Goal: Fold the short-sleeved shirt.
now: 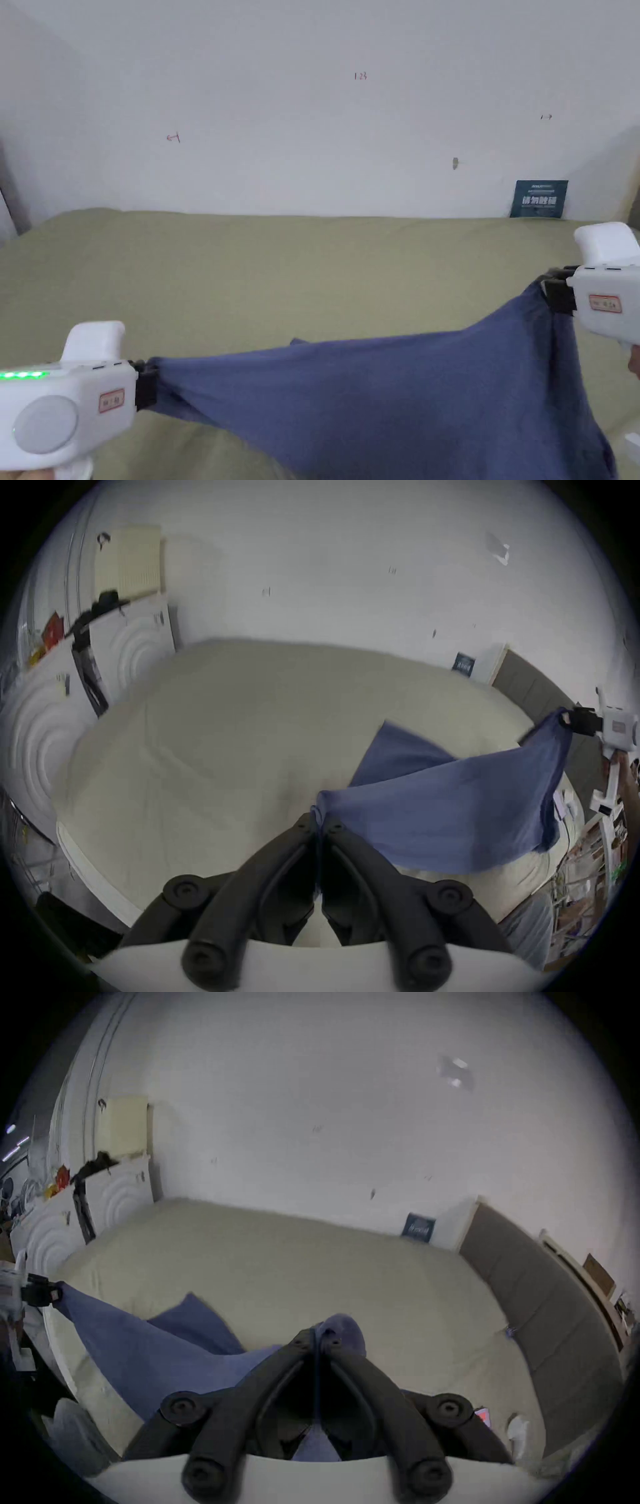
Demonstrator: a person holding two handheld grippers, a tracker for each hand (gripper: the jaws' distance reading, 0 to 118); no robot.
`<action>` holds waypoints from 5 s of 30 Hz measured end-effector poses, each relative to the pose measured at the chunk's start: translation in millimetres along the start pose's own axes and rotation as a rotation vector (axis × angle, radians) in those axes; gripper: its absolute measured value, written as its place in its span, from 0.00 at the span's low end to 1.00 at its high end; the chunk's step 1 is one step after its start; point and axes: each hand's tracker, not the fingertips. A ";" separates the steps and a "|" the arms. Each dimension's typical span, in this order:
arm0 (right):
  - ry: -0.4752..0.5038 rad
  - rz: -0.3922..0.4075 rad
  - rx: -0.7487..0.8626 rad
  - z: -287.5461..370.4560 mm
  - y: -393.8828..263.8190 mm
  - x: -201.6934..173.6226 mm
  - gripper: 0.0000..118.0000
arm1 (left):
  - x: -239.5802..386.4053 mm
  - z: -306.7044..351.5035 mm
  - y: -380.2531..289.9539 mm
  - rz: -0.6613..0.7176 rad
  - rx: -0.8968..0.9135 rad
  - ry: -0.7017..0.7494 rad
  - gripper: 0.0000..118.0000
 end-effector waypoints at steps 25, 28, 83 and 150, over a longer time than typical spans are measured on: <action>-0.238 -0.082 0.271 1.1 211.5 60.6 0.02 | 75.2 3.3 306.1 -0.159 0.285 0.303 0.01; -0.261 -0.064 0.270 -26.3 242.9 62.0 0.02 | 80.8 -11.6 336.8 -0.148 0.291 0.330 0.01; -0.094 -0.111 -0.253 -0.4 -236.3 -7.2 0.02 | 10.9 -64.4 -113.1 -0.168 -0.141 0.152 0.01; -0.031 -0.222 -0.323 46.6 -267.7 3.8 0.31 | -0.7 -56.7 -155.0 -0.037 -0.383 0.028 0.05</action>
